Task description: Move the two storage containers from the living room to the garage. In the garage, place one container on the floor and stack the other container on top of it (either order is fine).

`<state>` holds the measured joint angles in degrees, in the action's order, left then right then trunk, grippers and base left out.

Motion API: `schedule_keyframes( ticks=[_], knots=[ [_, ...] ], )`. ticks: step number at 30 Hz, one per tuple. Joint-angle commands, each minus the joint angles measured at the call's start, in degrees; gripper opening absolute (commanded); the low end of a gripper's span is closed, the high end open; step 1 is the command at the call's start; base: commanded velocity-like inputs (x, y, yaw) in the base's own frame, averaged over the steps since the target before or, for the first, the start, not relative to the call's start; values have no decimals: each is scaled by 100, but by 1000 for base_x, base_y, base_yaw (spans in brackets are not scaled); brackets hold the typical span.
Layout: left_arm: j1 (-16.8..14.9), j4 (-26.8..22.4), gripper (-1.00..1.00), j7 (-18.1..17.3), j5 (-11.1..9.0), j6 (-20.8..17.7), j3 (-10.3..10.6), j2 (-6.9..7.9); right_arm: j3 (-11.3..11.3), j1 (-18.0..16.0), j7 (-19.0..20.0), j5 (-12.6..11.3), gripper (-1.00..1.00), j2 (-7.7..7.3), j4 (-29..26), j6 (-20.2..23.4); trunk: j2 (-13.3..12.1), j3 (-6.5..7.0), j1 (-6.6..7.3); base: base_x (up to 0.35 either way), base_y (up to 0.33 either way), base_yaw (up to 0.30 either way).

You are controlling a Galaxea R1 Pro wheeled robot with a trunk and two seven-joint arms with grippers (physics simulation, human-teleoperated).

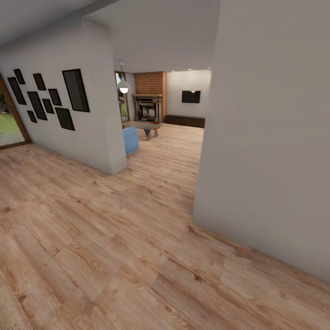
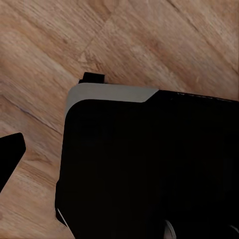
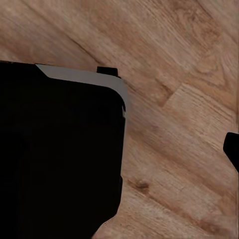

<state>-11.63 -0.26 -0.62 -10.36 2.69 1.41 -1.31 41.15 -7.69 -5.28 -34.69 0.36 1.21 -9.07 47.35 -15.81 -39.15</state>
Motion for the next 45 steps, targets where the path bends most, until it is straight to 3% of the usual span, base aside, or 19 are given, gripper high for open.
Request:
schedule_keyframes(
  ticks=[1,29,45],
  knots=[
    [-6,9,100,-4,-50,24,17,-1,44,-4,-8,-43,100,-1,12,-25,5,-12,-4,322,0,264],
    [-6,9,100,-8,-36,-5,26,-10,12,-4,-8,-67,100,-4,11,-34,5,-147,-4,322,0,259],
    [-6,9,100,-8,-36,-1,26,-17,-2,-4,-8,-91,100,-17,12,-38,5,-158,-4,322,0,28]
  ],
)
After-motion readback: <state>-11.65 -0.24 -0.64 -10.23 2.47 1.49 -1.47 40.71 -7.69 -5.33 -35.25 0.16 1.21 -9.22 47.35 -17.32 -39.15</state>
